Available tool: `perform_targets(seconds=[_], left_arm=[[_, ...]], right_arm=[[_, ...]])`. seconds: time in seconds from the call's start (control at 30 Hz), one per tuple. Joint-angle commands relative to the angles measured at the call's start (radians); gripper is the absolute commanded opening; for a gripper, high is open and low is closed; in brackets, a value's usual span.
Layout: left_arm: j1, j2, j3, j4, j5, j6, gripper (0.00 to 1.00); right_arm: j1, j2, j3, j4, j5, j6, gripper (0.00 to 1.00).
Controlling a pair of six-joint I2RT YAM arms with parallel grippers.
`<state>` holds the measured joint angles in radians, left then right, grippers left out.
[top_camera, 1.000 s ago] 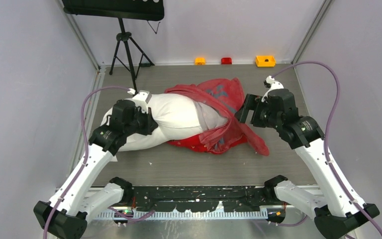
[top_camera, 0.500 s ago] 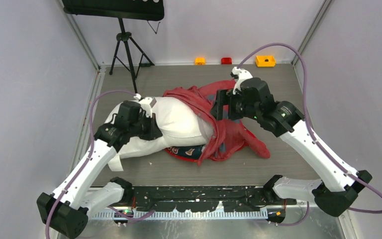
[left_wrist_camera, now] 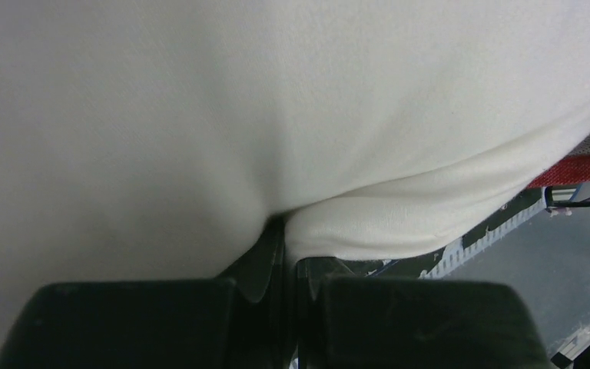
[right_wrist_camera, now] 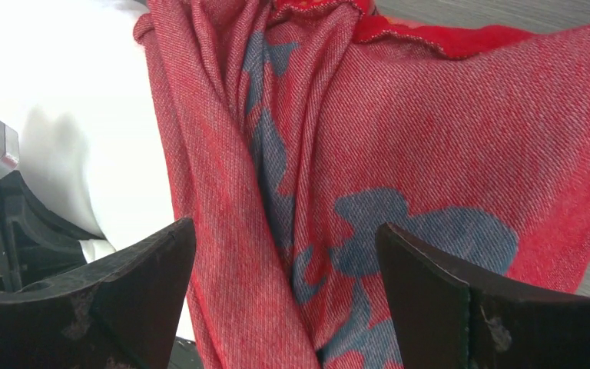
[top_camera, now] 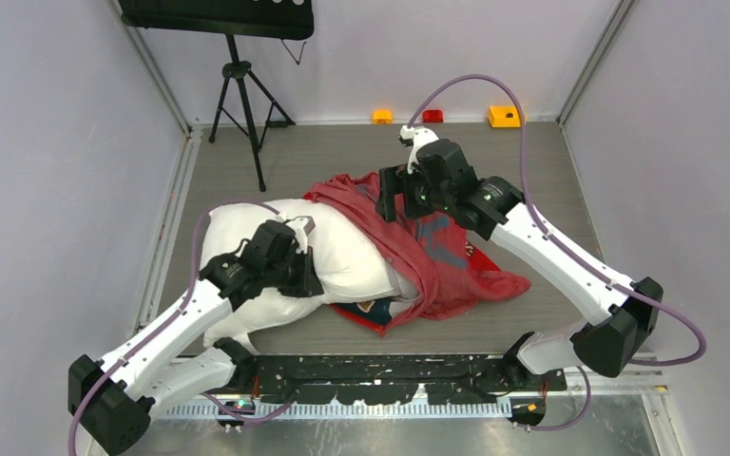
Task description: Remove the pillowcase from the pillow
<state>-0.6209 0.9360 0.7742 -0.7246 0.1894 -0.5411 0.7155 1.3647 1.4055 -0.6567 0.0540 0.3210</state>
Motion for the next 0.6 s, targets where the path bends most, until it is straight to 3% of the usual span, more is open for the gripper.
perform_targets(seconds=[0.0, 0.2, 0.47, 0.53, 0.57], left_arm=[[-0.027, -0.029, -0.061, 0.027, -0.005, -0.115, 0.0], [-0.028, -0.033, -0.077, 0.037, -0.009, -0.12, 0.0], [-0.031, -0.045, -0.092, 0.043, -0.014, -0.137, 0.0], [-0.032, -0.051, -0.098, 0.043, -0.017, -0.142, 0.0], [-0.032, -0.053, -0.101, 0.043, -0.018, -0.143, 0.0]], right_arm=[[0.031, 0.042, 0.087, 0.071, -0.014, -0.032, 0.91], [0.117, 0.165, 0.187, 0.027, 0.027, -0.097, 0.91], [0.174, 0.35, 0.259, -0.049, 0.291, -0.107, 0.91], [0.166, 0.37, 0.243, -0.048, 0.362, -0.105, 0.88], [0.157, 0.377, 0.237, -0.049, 0.391, -0.102, 0.81]])
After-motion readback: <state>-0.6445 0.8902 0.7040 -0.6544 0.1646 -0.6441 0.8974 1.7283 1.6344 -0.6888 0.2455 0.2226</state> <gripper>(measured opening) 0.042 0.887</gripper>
